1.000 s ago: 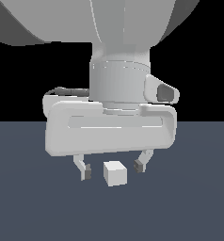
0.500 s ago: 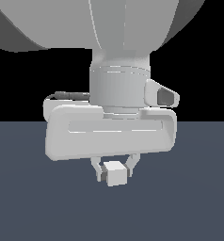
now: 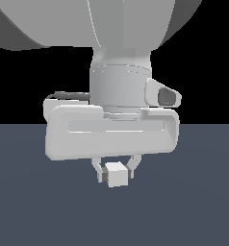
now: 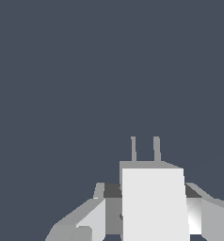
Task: Plug the charger into the wall socket.
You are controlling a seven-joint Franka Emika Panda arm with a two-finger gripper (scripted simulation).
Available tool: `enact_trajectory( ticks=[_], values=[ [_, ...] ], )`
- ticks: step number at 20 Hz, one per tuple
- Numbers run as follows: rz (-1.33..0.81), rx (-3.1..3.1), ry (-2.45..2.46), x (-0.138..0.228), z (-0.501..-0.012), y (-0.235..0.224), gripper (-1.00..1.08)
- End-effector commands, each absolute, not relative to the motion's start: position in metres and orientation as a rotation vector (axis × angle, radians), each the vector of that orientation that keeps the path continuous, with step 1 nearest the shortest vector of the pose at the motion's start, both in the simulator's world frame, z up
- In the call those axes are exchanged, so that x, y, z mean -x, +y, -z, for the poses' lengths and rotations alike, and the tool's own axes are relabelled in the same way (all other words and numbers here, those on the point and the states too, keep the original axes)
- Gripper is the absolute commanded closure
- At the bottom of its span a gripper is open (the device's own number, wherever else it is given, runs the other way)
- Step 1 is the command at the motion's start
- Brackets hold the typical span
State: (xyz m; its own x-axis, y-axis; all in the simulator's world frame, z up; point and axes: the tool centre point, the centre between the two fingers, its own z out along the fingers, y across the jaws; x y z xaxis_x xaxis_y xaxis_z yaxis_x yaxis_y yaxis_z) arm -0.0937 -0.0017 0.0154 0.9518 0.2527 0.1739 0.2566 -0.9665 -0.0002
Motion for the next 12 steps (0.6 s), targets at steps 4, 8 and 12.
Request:
enact_trajectory(
  ticks=[4, 8, 12],
  values=[
    [0.274, 3.091, -0.335, 0.087, -0.028, 0.007, 1.08],
    [0.276, 3.102, -0.254, 0.079, -0.042, 0.016, 1.08],
    [0.277, 3.114, -0.153, 0.068, -0.059, 0.026, 1.08]
  ],
)
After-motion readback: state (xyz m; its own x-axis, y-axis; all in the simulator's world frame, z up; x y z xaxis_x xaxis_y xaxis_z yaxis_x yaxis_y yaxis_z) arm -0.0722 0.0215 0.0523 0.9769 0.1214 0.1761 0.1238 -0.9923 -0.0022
